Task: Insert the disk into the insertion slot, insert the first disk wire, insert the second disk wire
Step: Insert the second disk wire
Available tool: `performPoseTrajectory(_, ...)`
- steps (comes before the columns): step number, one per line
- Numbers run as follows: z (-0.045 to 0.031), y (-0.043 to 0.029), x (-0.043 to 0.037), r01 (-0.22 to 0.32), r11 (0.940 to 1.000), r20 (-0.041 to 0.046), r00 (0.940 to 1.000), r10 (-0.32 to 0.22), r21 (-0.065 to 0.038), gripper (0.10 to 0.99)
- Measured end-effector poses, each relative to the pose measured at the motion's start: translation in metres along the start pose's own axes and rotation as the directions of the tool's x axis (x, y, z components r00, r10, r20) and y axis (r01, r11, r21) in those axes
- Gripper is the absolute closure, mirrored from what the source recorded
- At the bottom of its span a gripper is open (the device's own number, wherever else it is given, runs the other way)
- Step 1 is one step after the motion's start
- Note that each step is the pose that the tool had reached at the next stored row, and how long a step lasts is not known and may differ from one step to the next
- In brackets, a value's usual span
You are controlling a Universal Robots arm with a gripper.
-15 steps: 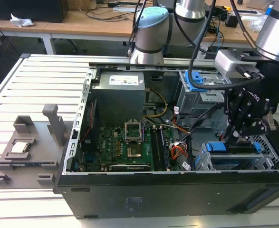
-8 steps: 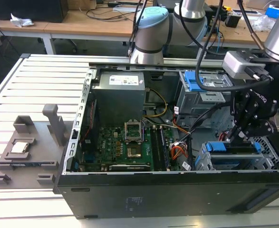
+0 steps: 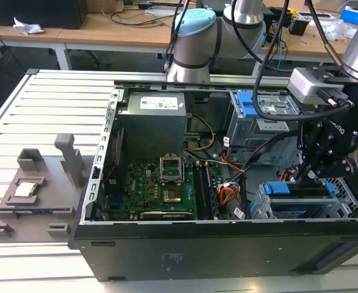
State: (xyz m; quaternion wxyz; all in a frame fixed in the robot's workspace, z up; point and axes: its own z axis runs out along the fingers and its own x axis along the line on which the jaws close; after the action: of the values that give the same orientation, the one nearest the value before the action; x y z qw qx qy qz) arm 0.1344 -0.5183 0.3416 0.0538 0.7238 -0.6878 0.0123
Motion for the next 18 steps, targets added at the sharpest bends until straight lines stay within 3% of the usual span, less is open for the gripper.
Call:
performPoseTrajectory(4, -0.0002, -0.0001, 0.0000, 0.000, 1.0000, 0.0003, 1.0000, 0.000, 0.000, 0.937)
performPoseTrajectory(5, -0.0004, -0.0002, 0.0001, 0.000, 1.0000, 0.0024, 1.0000, 0.000, 0.000, 0.937)
performPoseTrajectory(7, -0.0001, -0.0009, 0.0000, 0.000, 1.0000, 0.0145, 0.9999, 0.000, -0.001, 0.937)
performPoseTrajectory(9, 0.0001, -0.0020, 0.0003, 0.000, 1.0000, 0.0192, 0.9998, 0.000, -0.002, 0.937)
performPoseTrajectory(18, -0.0018, -0.0019, 0.0029, -0.004, 1.0000, 0.0202, 0.9998, 0.004, -0.002, 0.937)
